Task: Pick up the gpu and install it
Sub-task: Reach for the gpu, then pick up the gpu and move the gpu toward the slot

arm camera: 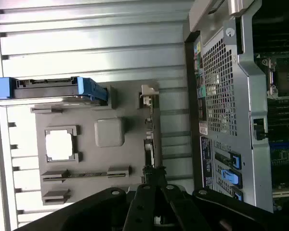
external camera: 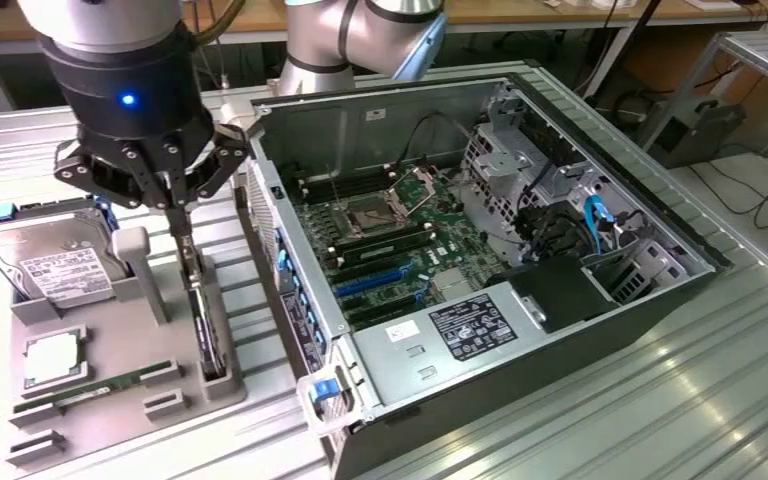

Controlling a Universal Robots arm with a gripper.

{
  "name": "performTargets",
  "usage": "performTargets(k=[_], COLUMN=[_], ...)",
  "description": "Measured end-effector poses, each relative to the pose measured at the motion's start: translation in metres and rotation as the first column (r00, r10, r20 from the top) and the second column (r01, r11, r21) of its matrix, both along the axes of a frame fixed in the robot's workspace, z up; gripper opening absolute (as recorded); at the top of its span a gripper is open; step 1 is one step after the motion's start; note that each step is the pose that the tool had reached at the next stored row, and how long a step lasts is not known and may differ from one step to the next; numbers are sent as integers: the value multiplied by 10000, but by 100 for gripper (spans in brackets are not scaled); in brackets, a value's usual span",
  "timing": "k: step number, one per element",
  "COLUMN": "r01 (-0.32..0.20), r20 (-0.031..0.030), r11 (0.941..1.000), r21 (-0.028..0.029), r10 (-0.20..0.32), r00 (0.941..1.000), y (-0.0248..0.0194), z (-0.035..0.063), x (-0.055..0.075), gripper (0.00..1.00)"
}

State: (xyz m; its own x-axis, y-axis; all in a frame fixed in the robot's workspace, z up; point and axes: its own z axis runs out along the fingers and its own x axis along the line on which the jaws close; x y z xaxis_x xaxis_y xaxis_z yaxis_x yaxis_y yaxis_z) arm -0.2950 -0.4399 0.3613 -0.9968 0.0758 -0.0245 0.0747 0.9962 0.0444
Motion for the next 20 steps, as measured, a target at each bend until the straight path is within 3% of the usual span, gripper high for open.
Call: performTargets(k=[10, 13, 14, 15, 18, 20], r01=[0, 0, 0, 0, 0, 0], r20=[0, 0, 0, 0, 0, 1], r11=[10000, 10000, 10000, 10000, 10000, 10000], r21=[0, 0, 0, 0, 0, 0], r10=[0, 0, 0, 0, 0, 0], r00=[10000, 10000, 10000, 10000, 10000, 10000], y=[0, 0, 0, 0, -2, -5], z=[0, 0, 0, 0, -36, -112], x=[0, 0, 0, 0, 0, 0], gripper=[11, 30, 30, 36, 36, 36])
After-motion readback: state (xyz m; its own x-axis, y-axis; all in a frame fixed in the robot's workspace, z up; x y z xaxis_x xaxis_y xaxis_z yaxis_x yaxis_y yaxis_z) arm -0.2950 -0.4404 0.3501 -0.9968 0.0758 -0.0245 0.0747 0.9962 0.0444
